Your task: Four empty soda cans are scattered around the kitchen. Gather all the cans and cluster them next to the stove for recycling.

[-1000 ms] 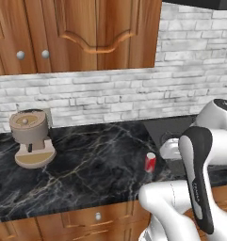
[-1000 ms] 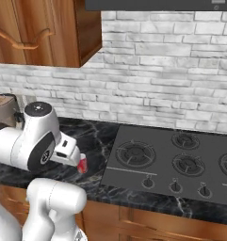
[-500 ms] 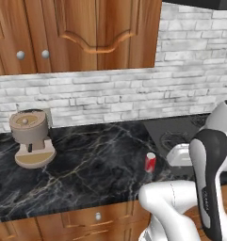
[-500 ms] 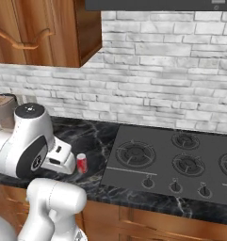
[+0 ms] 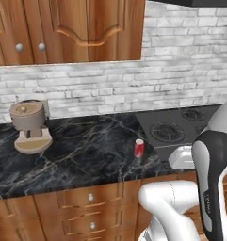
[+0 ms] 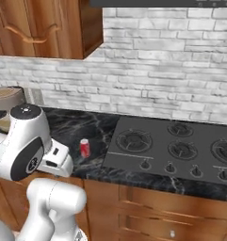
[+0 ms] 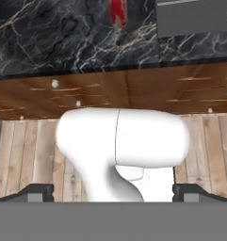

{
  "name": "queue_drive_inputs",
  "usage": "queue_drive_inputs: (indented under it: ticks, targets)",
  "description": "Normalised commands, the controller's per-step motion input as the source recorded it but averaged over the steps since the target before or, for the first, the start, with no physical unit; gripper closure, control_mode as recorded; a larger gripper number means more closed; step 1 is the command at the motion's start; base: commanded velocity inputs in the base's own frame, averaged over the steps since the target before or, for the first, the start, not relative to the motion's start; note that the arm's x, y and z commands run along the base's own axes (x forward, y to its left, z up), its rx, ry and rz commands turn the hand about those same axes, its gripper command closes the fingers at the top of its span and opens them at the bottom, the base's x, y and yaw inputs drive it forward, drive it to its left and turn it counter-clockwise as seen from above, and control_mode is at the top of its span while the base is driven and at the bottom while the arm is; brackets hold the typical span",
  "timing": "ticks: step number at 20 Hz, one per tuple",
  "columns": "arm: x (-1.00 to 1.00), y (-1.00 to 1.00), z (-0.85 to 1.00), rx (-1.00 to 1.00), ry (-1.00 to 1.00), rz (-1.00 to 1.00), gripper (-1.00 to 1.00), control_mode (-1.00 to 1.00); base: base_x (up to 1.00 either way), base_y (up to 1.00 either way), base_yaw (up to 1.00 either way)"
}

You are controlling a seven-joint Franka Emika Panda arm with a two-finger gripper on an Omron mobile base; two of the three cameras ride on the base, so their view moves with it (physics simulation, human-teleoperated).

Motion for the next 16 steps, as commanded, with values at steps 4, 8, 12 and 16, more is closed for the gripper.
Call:
queue_drive_inputs:
  ticks: [4, 8, 12, 16]
  targets:
    - [0.0, 0.0, 0.0, 0.0, 0.0, 0.0, -1.0, 1.0, -0.35, -0.89, 0.02]
    - [0.0, 0.0, 0.0, 0.0, 0.0, 0.0, -1.0, 1.0, -0.4, -1.0, 0.03]
    - [0.0, 0.0, 0.0, 0.0, 0.0, 0.0, -1.0, 1.0, -0.25, -1.0, 0.0]
    - [0.0, 0.0, 0.0, 0.0, 0.0, 0.0, -1.0, 1.0, -0.07, -0.98, 0.0]
